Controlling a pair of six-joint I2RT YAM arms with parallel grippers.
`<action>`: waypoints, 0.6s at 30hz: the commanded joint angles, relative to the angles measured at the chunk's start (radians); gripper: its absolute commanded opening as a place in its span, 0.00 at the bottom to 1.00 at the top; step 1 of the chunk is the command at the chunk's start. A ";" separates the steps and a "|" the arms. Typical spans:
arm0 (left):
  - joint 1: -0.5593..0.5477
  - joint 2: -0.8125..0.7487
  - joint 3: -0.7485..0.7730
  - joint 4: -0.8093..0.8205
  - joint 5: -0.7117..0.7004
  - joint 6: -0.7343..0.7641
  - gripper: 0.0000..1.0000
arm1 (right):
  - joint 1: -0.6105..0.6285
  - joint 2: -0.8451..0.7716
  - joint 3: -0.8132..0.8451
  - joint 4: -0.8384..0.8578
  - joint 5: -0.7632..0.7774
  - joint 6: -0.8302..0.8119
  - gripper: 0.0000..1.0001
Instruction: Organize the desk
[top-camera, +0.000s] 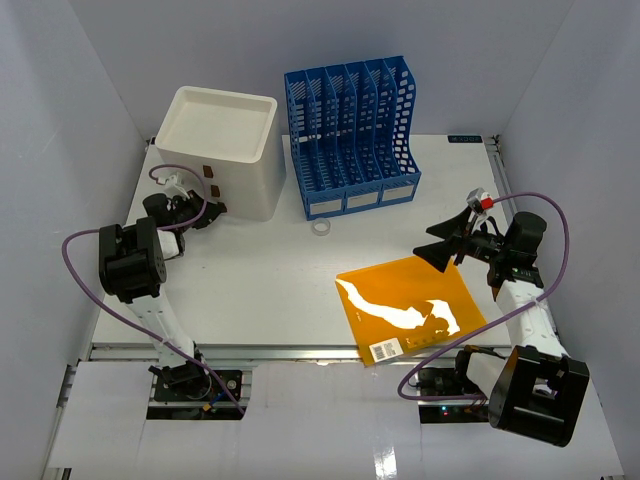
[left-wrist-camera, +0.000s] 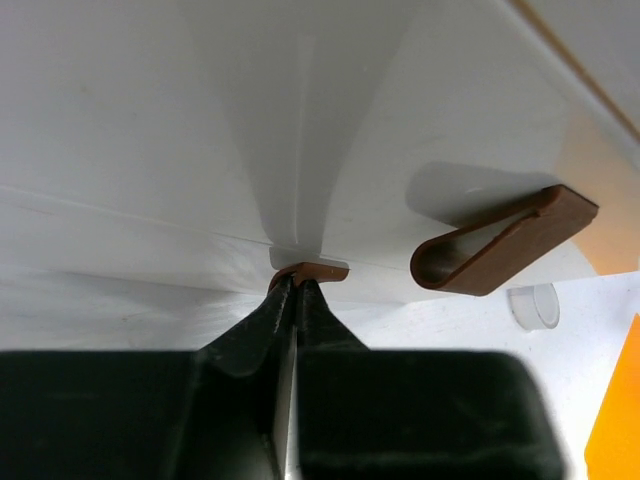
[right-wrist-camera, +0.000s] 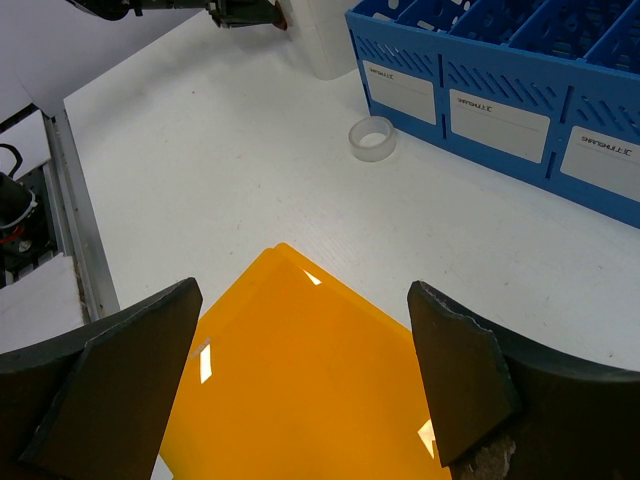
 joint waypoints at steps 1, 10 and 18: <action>-0.009 -0.028 0.019 0.025 0.008 -0.005 0.06 | -0.009 0.001 0.015 0.017 -0.021 -0.008 0.90; 0.000 -0.166 -0.072 -0.032 -0.002 0.008 0.00 | -0.008 -0.018 0.016 0.018 -0.029 0.000 0.90; 0.037 -0.349 -0.180 -0.219 -0.029 0.077 0.00 | -0.009 -0.042 0.016 0.020 -0.034 0.010 0.90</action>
